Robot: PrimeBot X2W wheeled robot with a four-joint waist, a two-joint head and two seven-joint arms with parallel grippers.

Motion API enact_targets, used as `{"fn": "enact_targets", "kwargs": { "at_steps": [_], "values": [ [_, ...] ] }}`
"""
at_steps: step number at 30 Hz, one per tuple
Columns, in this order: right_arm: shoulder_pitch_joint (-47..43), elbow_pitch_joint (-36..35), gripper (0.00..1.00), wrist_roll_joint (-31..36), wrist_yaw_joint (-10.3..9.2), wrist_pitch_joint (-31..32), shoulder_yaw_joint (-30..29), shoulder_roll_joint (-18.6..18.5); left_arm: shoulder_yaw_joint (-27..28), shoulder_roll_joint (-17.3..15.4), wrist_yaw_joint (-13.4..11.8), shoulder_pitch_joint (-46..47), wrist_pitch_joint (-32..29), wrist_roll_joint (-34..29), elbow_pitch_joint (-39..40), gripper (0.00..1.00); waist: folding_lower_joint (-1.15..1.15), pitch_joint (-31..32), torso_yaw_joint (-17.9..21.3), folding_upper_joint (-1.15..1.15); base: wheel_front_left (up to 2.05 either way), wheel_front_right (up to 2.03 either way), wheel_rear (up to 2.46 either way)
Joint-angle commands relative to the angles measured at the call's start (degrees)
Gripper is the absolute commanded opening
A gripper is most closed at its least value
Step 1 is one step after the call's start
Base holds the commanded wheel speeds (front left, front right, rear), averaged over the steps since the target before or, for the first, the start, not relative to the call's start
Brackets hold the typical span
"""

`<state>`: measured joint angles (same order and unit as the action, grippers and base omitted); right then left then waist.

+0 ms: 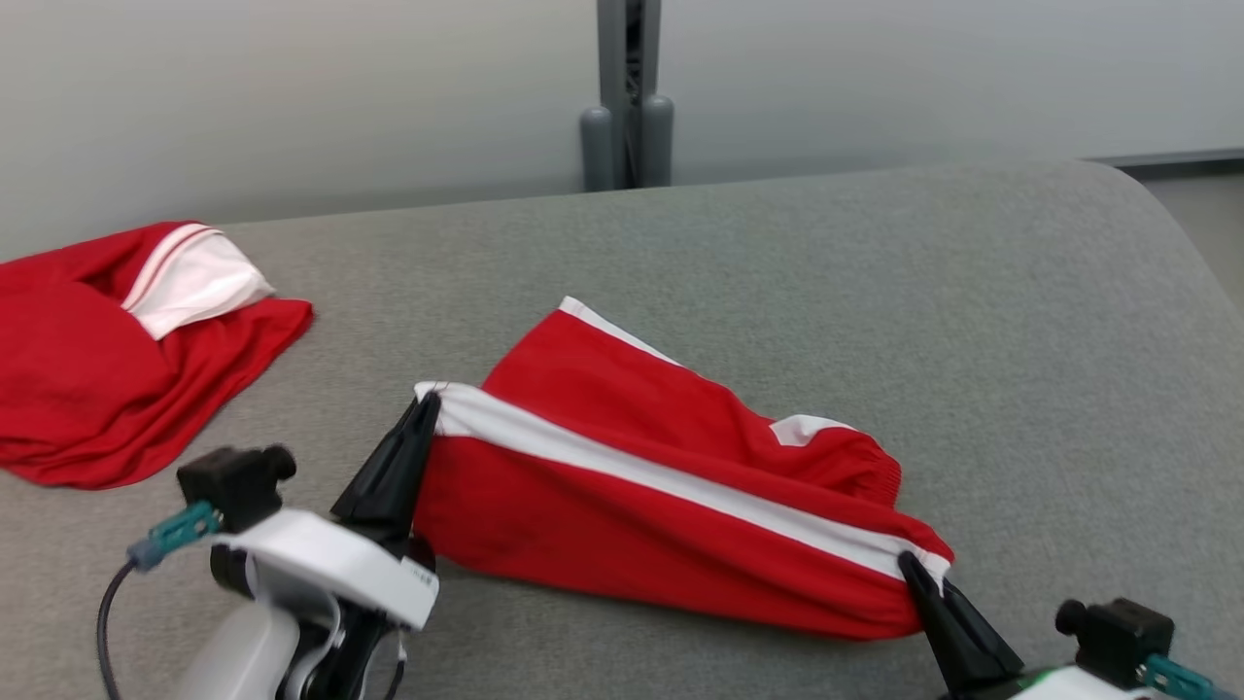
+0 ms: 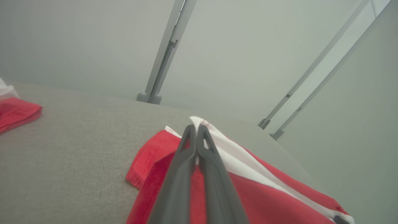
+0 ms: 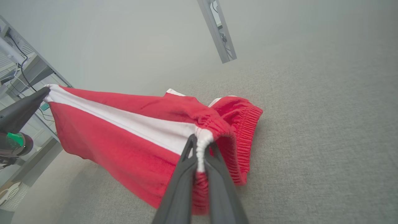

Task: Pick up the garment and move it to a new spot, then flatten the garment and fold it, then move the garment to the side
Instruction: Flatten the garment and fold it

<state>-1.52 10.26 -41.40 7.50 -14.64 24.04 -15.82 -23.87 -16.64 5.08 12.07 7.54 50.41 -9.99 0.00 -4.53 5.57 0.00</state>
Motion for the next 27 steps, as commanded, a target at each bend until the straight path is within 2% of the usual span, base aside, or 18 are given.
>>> {"fn": "enact_targets", "kwargs": {
  "at_steps": [1,8,13,17,27],
  "values": [
    [1.24,0.68,0.0,0.39,-0.02,0.11,-0.4,0.21,-0.22,-0.01,0.48,2.12,-0.12,-0.64,-1.73,0.0,0.0,-1.52,1.77,0.0,0.0,0.0,0.0],
    [8.35,5.85,0.0,1.49,-0.01,1.82,0.21,4.3,-3.75,2.27,1.94,15.18,-1.79,-2.12,-16.92,0.0,0.0,-6.41,6.3,0.0,0.0,0.0,0.0],
    [12.87,8.74,0.0,1.75,-0.01,2.4,1.15,5.89,-6.4,3.1,2.41,22.65,-1.57,-3.16,-25.08,0.0,0.0,-9.7,8.55,0.0,0.0,0.0,0.0],
    [15.68,10.55,0.0,1.04,-0.01,2.06,2.23,6.79,-8.41,3.31,2.45,27.48,-0.82,-2.93,-29.77,0.0,0.0,-11.72,9.66,0.0,0.0,0.0,0.0],
    [21.08,14.28,0.0,-0.32,-0.01,1.06,5.49,8.49,-11.92,1.41,2.49,35.91,-0.09,-1.98,-38.18,0.0,0.0,-15.31,11.01,0.0,0.0,0.0,0.0]
  ]
}}
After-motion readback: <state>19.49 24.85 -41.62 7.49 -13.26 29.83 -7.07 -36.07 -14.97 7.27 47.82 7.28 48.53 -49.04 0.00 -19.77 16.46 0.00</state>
